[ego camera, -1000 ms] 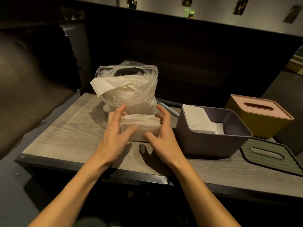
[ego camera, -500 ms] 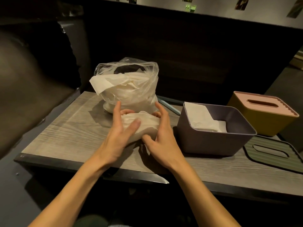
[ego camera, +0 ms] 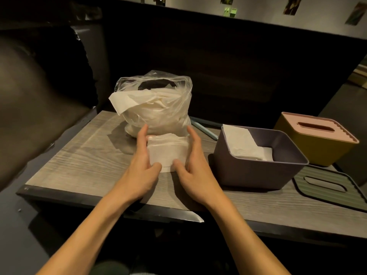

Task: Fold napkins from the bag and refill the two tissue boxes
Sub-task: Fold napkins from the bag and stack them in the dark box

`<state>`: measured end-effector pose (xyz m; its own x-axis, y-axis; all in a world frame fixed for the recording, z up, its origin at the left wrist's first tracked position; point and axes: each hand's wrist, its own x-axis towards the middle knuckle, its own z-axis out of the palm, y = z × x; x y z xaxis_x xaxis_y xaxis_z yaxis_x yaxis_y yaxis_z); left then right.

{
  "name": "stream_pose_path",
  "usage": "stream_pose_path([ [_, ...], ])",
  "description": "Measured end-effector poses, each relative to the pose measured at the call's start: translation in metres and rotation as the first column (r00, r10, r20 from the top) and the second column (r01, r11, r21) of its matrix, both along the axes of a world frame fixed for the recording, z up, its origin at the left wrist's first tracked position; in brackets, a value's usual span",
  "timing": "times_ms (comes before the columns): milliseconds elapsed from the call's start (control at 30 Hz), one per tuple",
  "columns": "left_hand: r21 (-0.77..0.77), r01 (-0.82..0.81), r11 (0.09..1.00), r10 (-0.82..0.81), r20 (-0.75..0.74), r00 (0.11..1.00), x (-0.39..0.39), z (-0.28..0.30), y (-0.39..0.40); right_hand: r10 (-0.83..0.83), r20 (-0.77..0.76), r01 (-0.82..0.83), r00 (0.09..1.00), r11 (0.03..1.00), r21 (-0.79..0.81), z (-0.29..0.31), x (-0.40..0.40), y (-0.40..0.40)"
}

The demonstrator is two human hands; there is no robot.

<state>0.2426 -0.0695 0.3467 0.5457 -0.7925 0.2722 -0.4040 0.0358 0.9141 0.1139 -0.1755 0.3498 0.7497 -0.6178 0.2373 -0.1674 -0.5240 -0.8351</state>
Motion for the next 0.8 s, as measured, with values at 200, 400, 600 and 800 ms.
stream_pose_path([
  [200,-0.045,-0.040,0.998,0.042,0.044,0.998,0.0032,0.0018,0.0030,-0.021,0.036,0.023,0.999,0.998,-0.054,0.0016,-0.0021,-0.0016],
  [400,-0.055,-0.070,0.996,0.070,-0.008,0.998,0.0040,0.0020,0.0083,-0.008,0.045,0.010,0.999,0.999,-0.032,0.0004,-0.0047,-0.0014],
  [600,-0.024,-0.128,0.991,0.128,-0.015,0.992,0.0026,0.0023,0.0091,-0.006,0.008,0.006,1.000,1.000,-0.009,0.0035,-0.0067,-0.0020],
  [800,0.039,-0.161,0.986,0.161,0.005,0.987,0.0051,0.0019,0.0092,-0.082,0.001,0.082,0.997,0.995,-0.050,-0.0011,-0.0046,-0.0027],
])
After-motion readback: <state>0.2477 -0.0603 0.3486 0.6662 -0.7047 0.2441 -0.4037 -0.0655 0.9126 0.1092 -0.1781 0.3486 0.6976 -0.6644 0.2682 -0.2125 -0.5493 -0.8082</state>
